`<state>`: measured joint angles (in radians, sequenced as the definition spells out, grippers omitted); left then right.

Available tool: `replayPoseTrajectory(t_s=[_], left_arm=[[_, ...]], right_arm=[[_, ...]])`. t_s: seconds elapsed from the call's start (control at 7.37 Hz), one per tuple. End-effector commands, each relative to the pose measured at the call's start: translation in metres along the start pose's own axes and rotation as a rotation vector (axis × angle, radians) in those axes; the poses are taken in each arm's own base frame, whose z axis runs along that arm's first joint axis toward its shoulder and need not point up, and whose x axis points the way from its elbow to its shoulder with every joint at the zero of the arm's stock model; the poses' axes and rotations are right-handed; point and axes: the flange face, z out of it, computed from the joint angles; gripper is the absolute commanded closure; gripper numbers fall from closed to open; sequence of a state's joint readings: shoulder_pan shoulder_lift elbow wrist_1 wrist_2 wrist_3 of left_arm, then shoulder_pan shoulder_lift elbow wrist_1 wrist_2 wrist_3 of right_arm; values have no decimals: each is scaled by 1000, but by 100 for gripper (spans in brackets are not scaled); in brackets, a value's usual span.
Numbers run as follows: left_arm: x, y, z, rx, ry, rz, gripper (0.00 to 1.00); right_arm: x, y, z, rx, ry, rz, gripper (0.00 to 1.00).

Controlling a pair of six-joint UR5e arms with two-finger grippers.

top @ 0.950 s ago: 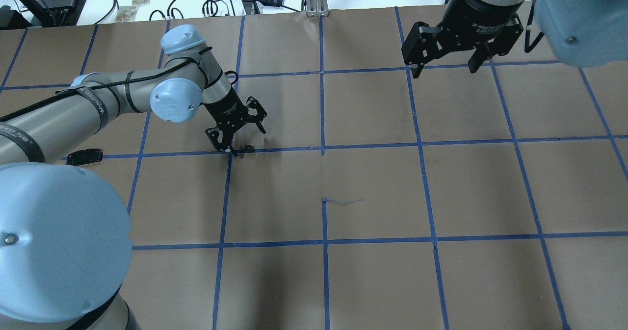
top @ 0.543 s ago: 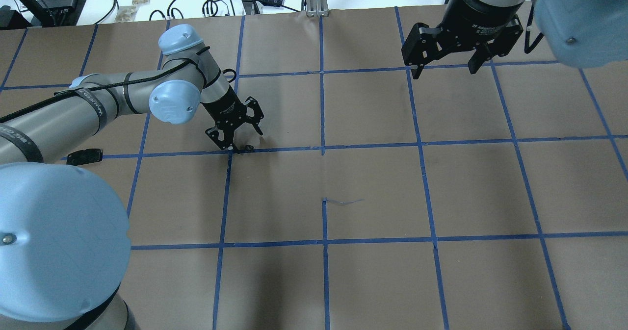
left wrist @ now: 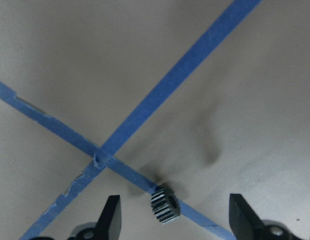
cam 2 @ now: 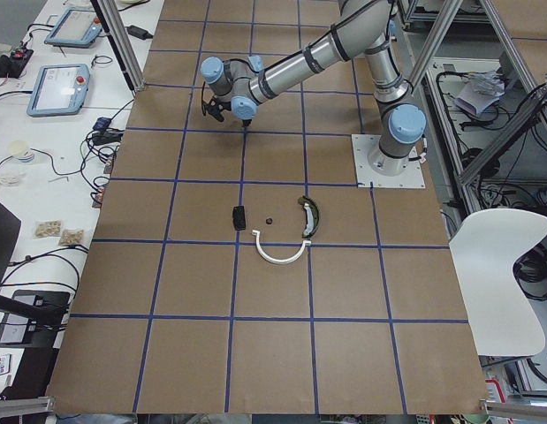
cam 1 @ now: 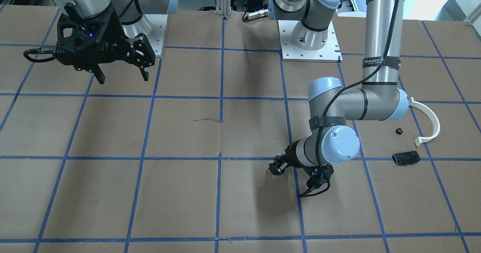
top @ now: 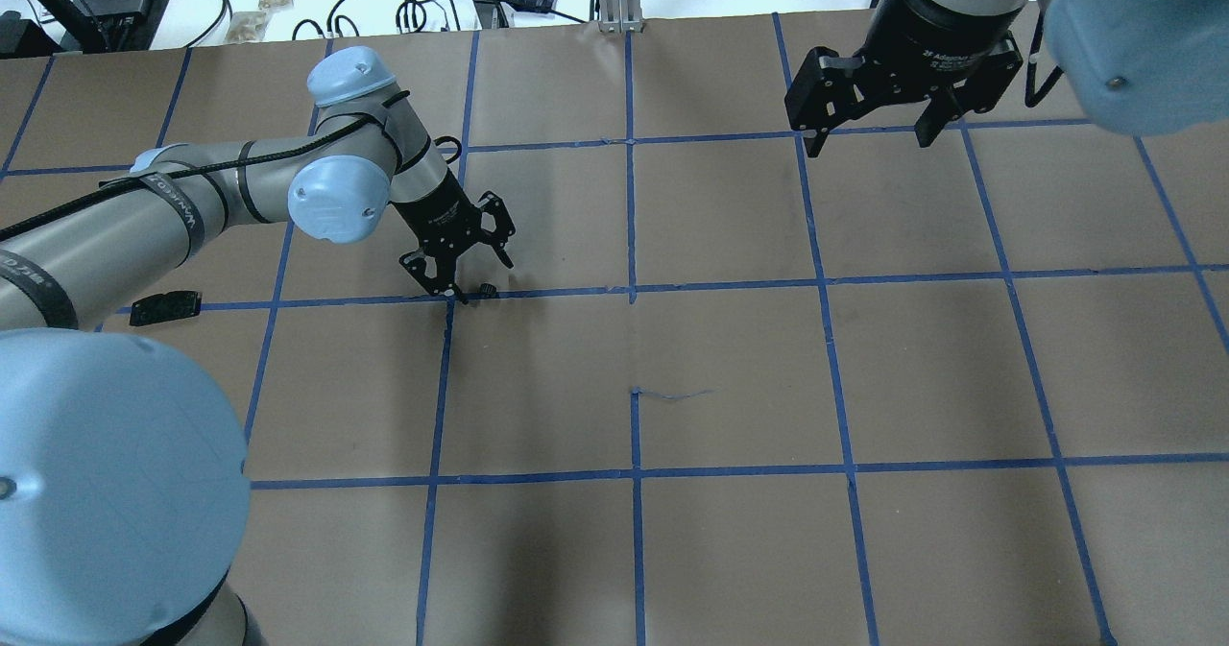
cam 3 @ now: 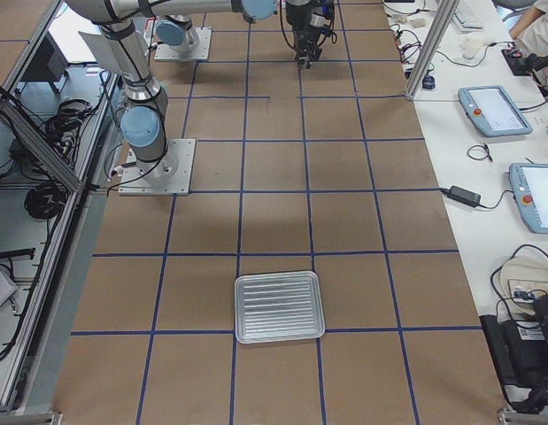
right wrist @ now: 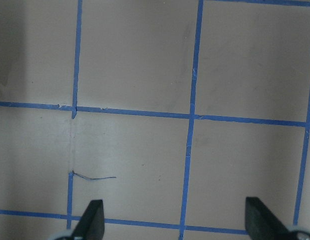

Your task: Place bearing gear from tray to pile

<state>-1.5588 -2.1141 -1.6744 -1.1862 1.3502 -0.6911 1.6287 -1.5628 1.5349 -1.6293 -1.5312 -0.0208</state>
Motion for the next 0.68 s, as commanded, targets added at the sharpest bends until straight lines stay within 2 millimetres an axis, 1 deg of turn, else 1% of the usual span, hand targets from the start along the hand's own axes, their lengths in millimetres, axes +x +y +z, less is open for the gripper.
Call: replayPoseTrajectory(t_s=[0.0,0.14,0.27,0.54], left_arm=[[0,-1,6,-7,-8,-8,24],[-3,1,5,-16,-15,-15,48],[-6,6,3,-41,-34,-22,99],[-6,6,3,-46,-40,-22,100]], right_arm=[[1,0,0,-1,1,-1,0],[0,0,1,-2,1,-3,0],[1,0,0,-1,1,-1,0],[1,0,0,-1,1,-1,0]])
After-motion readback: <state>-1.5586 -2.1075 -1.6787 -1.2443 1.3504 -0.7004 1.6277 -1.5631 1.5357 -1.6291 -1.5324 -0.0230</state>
